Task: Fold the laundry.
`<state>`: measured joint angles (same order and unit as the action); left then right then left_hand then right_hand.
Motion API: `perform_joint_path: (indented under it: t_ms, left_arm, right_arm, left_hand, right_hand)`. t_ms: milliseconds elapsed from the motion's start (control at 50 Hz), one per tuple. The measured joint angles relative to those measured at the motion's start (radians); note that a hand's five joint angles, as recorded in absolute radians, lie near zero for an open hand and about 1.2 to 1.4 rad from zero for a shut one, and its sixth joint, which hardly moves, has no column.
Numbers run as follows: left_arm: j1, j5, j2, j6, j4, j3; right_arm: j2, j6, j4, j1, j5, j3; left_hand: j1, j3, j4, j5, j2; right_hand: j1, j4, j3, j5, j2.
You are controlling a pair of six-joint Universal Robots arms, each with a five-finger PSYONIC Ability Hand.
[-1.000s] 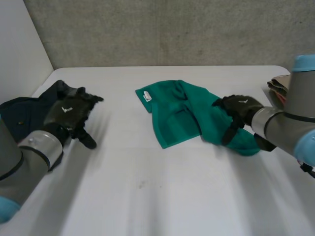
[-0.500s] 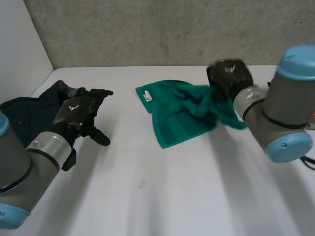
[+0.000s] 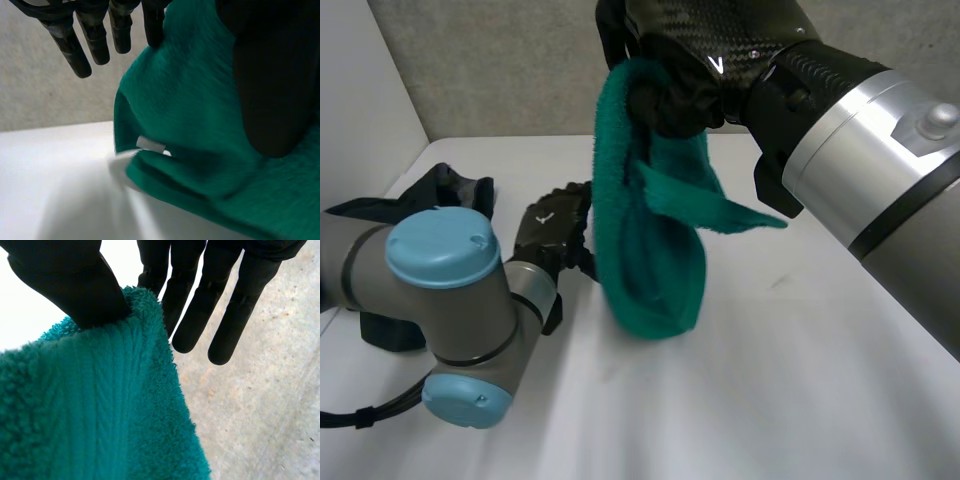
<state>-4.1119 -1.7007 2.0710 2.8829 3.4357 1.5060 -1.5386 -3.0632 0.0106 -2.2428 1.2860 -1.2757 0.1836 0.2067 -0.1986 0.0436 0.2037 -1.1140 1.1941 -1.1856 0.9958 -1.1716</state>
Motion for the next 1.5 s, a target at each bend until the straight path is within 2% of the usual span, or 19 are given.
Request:
perform_joint_path:
  t_ms: [100, 120, 140, 160, 180, 240, 360, 440, 560, 620, 640, 700, 800, 880, 980, 1140, 1200, 1280, 1500]
  left_arm:
    - [0.031, 0.037, 0.028, -0.106, -0.070, -0.023]
    - [0.036, 0.057, 0.030, -0.142, -0.095, -0.024]
    - [0.039, 0.073, 0.029, -0.168, -0.113, -0.022]
    - [0.039, 0.082, 0.026, -0.184, -0.123, -0.021]
    - [0.034, 0.096, 0.016, -0.212, -0.142, -0.016]
    - [0.006, 0.105, -0.026, -0.250, -0.170, 0.002]
    - [-0.112, 0.067, -0.225, -0.252, -0.171, 0.082]
    - [-0.169, 0.071, -0.374, -0.189, -0.125, 0.136]
    - [-0.176, 0.158, -0.478, 0.040, -0.060, 0.215]
    - [-0.151, 0.177, -0.448, 0.154, -0.049, 0.229]
    - [-0.128, 0.180, -0.402, 0.252, -0.040, 0.231]
    - [-0.097, 0.156, -0.295, 0.416, -0.014, 0.213]
    - [-0.101, 0.075, -0.119, 0.583, 0.061, 0.114]
    - [-0.137, 0.056, -0.050, 0.603, 0.161, 0.003]
    - [-0.166, 0.110, -0.062, 0.557, 0.316, -0.119]
    - [-0.142, 0.153, -0.170, 0.539, 0.453, -0.120]
    - [-0.129, 0.149, -0.207, 0.559, 0.446, -0.054]
    - [-0.100, 0.152, -0.242, 0.588, 0.393, 0.079]
    - [0.026, 0.135, -0.192, 0.613, 0.138, 0.360]
  right_arm:
    - [-0.013, -0.017, 0.015, 0.002, 0.003, -0.004]
    - [-0.011, -0.019, 0.020, 0.012, 0.004, -0.004]
    - [-0.008, -0.019, 0.025, 0.024, 0.005, -0.004]
    - [-0.006, -0.019, 0.027, 0.031, 0.006, -0.004]
    - [0.000, -0.018, 0.031, 0.049, 0.007, -0.004]
    - [0.012, -0.014, 0.036, 0.089, 0.008, -0.007]
    - [0.041, 0.021, 0.029, 0.193, -0.003, -0.038]
    - [0.076, 0.089, 0.021, 0.256, -0.034, -0.077]
    - [0.203, 0.286, 0.040, 0.310, -0.123, -0.140]
    - [0.272, 0.384, 0.066, 0.313, -0.159, -0.158]
    - [0.321, 0.448, 0.090, 0.311, -0.177, -0.164]
    - [0.431, 0.563, 0.152, 0.301, -0.191, -0.154]
    - [0.570, 0.640, 0.283, 0.276, -0.127, -0.074]
    - [0.623, 0.633, 0.421, 0.257, -0.032, 0.018]
    - [0.617, 0.561, 0.676, 0.233, 0.075, 0.121]
    - [0.517, 0.414, 0.935, 0.219, 0.069, 0.084]
    - [0.485, 0.394, 0.925, 0.229, 0.040, 0.030]
    - [0.440, 0.394, 0.798, 0.261, -0.016, -0.079]
    - [0.426, 0.558, 0.262, 0.334, -0.097, -0.344]
  left_hand:
    - [0.083, 0.059, -0.063, 0.055, 0.070]
    - [0.275, 0.209, -0.219, 0.204, 0.231]
    - [0.591, 0.479, -0.492, 0.472, 0.507]
    - [0.642, 0.544, -0.537, 0.515, 0.552]
    - [0.928, 0.809, -0.826, 0.798, 0.835]
    - [0.964, 0.961, -0.984, 0.908, 0.976]
    - [0.964, 0.974, -0.999, 0.908, 0.986]
    - [0.964, 0.975, -0.999, 0.908, 0.986]
    - [0.964, 0.983, -1.000, 0.908, 0.986]
    - [0.964, 0.983, -1.000, 0.908, 0.986]
    - [0.964, 0.983, -1.000, 0.908, 0.986]
    - [0.964, 0.983, -1.000, 0.908, 0.987]
    - [0.964, 0.984, -1.001, 0.908, 0.990]
    - [0.964, 0.986, -1.001, 0.908, 0.990]
    - [0.964, 0.986, -1.002, 0.908, 0.990]
    - [0.964, 0.986, -1.004, 0.908, 0.990]
    - [0.964, 0.986, -1.004, 0.908, 0.990]
    - [0.964, 0.986, -1.004, 0.908, 0.990]
    - [0.964, 0.986, -1.003, 0.908, 0.990]
  right_hand:
    - [0.000, 0.000, -0.003, 0.000, 0.000]
    - [0.000, 0.000, -0.003, 0.000, 0.000]
    - [0.000, 0.000, -0.003, 0.000, 0.000]
    - [0.000, 0.000, -0.003, 0.000, 0.000]
    - [0.000, 0.000, -0.003, 0.000, 0.000]
    - [0.000, 0.000, -0.003, 0.000, 0.000]
    - [0.000, 0.000, -0.003, 0.000, 0.000]
    - [0.000, 0.000, -0.003, 0.000, 0.000]
    - [0.000, 0.000, -0.003, 0.000, 0.000]
    - [0.000, 0.000, -0.003, 0.000, 0.000]
    - [0.000, 0.000, -0.003, 0.000, 0.000]
    - [0.000, 0.001, -0.003, 0.000, 0.000]
    - [0.000, 0.002, -0.003, 0.000, 0.000]
    - [0.000, 0.004, -0.005, 0.000, 0.000]
    - [0.000, 0.004, -0.006, 0.000, 0.000]
    - [0.000, 0.005, -0.006, 0.010, 0.000]
    - [0.000, 0.005, -0.006, 0.010, 0.000]
    - [0.000, 0.005, -0.006, 0.010, 0.000]
    - [0.000, -0.006, 0.002, 0.005, 0.003]
